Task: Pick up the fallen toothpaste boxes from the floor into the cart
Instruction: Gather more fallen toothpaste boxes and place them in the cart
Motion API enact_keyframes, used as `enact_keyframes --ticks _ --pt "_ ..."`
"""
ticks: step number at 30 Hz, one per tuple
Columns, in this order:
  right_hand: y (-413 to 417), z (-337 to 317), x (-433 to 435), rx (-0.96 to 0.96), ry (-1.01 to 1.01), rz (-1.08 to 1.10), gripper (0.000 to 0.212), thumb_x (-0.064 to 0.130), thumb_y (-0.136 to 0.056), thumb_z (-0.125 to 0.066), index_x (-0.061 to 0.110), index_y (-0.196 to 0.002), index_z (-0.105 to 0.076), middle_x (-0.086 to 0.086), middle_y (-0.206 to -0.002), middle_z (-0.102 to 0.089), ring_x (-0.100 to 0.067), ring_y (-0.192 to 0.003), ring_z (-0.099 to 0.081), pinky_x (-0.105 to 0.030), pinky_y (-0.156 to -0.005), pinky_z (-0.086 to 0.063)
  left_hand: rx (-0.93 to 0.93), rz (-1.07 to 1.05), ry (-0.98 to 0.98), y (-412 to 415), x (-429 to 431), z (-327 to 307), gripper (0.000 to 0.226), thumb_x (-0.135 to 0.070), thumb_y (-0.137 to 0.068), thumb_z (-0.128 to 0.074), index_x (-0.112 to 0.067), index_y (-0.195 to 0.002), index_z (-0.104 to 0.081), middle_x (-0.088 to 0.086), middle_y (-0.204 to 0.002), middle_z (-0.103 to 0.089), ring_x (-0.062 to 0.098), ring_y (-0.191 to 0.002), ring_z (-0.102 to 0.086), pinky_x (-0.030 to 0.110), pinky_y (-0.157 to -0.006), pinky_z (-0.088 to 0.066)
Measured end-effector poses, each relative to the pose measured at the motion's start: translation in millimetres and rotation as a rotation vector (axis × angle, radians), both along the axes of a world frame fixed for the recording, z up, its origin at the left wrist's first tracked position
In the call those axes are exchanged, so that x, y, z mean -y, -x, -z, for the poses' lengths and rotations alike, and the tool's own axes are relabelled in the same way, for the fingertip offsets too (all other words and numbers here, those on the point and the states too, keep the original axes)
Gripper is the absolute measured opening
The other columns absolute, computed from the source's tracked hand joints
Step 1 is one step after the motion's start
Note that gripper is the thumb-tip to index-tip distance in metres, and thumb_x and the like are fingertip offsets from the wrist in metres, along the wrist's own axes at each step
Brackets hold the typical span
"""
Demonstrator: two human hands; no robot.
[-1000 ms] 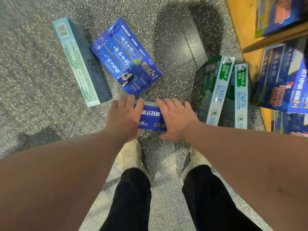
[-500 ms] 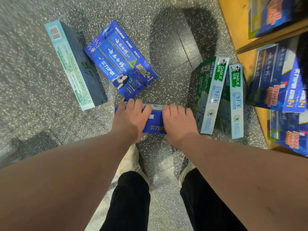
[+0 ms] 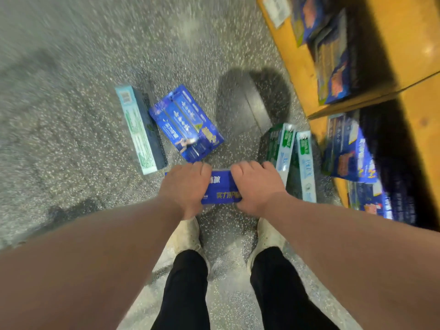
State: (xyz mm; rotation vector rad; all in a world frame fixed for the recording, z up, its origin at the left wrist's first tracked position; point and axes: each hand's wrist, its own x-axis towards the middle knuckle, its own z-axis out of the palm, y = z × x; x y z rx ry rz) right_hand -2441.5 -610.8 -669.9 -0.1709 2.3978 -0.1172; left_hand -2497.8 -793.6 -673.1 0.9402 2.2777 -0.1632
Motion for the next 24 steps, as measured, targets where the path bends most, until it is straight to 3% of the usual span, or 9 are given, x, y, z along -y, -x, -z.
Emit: enact_keyframes --ticks 3,6,8,12,16,20,24 --pt "26.3 -91.3 3.2 -0.047 -0.017 -0.029 0.067 0.045 -0.076 -0.075 0.023 -0.129 -0.04 0.0 -0.127 -0.053 -0.024 -0.117 -0.053 -0.043 -0.095 -0.038 -0.035 -0.01 -0.007 24.7 5.9 -95.1 0.052 -0.031 -0.068 -0.078 -0.017 -0.109 -0.049 0.003 -0.102 -0.058 0.03 -0.091 -0.063 0.038 -0.074 -0.05" --pt "50.7 -200.8 11.0 -0.109 -0.031 -0.056 0.064 0.045 -0.076 -0.072 0.024 -0.127 -0.041 0.001 -0.124 -0.055 -0.025 -0.117 -0.055 -0.042 -0.093 -0.037 -0.069 0.002 0.031 50.4 16.6 -205.9 0.061 -0.031 -0.072 -0.076 -0.016 -0.123 -0.046 0.005 -0.116 -0.056 0.029 -0.109 -0.06 0.038 -0.091 -0.044" --pt "68.1 -273.2 16.9 -0.168 -0.026 -0.075 0.061 0.047 -0.077 -0.07 0.025 -0.126 -0.042 0.002 -0.125 -0.056 -0.025 -0.118 -0.056 -0.041 -0.094 -0.038 -0.067 -0.017 0.023 66.4 23.9 -278.6 0.059 -0.034 -0.076 -0.074 -0.018 -0.122 -0.043 0.005 -0.121 -0.055 0.028 -0.114 -0.058 0.039 -0.093 -0.042" --pt "109.6 -440.1 39.1 -0.347 -0.005 -0.192 0.054 0.051 -0.072 -0.069 0.028 -0.116 -0.049 0.005 -0.114 -0.062 -0.024 -0.108 -0.063 -0.038 -0.086 -0.04 -0.19 -0.093 -0.061 88.1 56.6 -447.0 0.049 -0.036 -0.075 -0.072 -0.021 -0.112 -0.043 0.004 -0.117 -0.058 0.029 -0.108 -0.06 0.036 -0.088 -0.043" --pt "135.2 -572.5 65.3 -0.469 0.013 -0.289 0.05 0.054 -0.069 -0.07 0.03 -0.106 -0.046 0.007 -0.104 -0.061 -0.021 -0.103 -0.062 -0.038 -0.075 -0.032 -0.302 -0.197 -0.139 86.9 92.7 -589.8 0.047 -0.044 -0.072 -0.072 -0.024 -0.098 -0.039 0.003 -0.109 -0.061 0.031 -0.101 -0.061 0.034 -0.075 -0.038" --pt "147.4 -673.9 94.7 -0.575 0.062 -0.423 0.06 0.064 -0.057 -0.072 0.031 -0.099 -0.046 0.009 -0.097 -0.062 -0.02 -0.097 -0.064 -0.037 -0.072 -0.036 -0.405 -0.33 -0.137 64.6 128.9 -692.9 0.054 -0.046 -0.067 -0.077 -0.024 -0.094 -0.035 0.002 -0.104 -0.061 0.031 -0.095 -0.062 0.033 -0.07 -0.041" --pt "137.5 -755.1 140.9 -0.664 0.097 -0.613 0.055 0.057 -0.053 -0.072 0.029 -0.092 -0.047 0.008 -0.089 -0.062 -0.021 -0.091 -0.066 -0.036 -0.069 -0.033 -0.5 -0.521 -0.117 13.4 165.5 -766.8 0.057 -0.044 -0.066 -0.081 -0.026 -0.095 -0.036 0.005 -0.107 -0.063 0.031 -0.098 -0.062 0.032 -0.071 -0.043"
